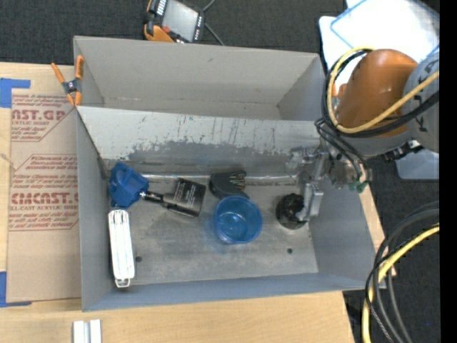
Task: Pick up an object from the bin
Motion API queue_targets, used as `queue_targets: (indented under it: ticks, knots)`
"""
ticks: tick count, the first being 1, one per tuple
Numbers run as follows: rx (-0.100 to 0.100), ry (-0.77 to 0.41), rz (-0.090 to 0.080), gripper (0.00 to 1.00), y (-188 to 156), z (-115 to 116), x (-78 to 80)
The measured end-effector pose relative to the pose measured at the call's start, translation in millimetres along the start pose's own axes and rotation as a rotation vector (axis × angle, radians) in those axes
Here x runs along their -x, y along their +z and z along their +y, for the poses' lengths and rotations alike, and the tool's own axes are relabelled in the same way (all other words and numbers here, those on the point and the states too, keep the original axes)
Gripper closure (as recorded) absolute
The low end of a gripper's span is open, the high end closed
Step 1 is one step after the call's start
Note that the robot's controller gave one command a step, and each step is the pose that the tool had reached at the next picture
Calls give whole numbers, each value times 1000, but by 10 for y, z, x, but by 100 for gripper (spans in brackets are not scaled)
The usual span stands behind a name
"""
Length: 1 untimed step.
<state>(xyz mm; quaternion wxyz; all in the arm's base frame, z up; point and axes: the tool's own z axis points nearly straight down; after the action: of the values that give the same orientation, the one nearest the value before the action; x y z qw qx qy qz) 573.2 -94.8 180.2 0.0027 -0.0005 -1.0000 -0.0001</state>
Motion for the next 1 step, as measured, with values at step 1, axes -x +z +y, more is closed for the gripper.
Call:
queue_targets:
  ticks: [1]
  knots:
    - [-1, -2, -8, 0, -50, 6, 15]
